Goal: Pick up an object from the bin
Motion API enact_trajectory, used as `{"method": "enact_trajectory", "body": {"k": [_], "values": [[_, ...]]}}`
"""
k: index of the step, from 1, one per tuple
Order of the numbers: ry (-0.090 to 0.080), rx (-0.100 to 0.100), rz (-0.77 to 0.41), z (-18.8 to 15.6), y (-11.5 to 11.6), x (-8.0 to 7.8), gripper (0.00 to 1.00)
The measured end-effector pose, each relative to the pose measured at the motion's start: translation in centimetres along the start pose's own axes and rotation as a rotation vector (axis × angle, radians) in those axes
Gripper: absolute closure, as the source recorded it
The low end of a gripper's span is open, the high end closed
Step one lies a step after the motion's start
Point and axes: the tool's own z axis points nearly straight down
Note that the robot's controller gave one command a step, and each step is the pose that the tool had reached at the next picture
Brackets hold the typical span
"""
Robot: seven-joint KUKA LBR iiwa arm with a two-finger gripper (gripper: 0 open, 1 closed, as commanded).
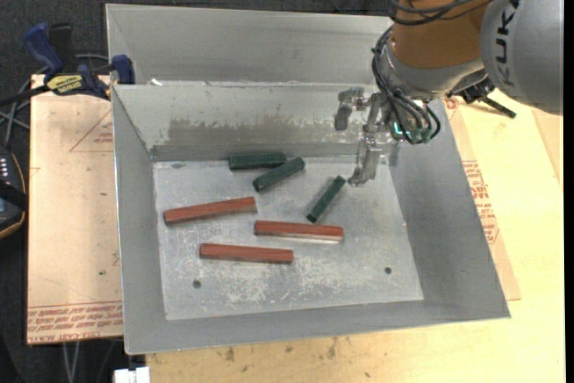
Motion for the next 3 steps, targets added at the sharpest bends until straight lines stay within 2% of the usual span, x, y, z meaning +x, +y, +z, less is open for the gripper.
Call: {"method": "enact_trajectory", "body": {"k": [1, 2, 3], "values": [[-0.008, 0.0, 0.0, -0.5, 0.0, -0.1, 0.0], [-0.01, 0.001, -0.145, 3.7, 0.1, 0.2, 0.0], [-0.007, 0.002, -0.506, 6.5, 0.8, 0.5, 0.0]]}}
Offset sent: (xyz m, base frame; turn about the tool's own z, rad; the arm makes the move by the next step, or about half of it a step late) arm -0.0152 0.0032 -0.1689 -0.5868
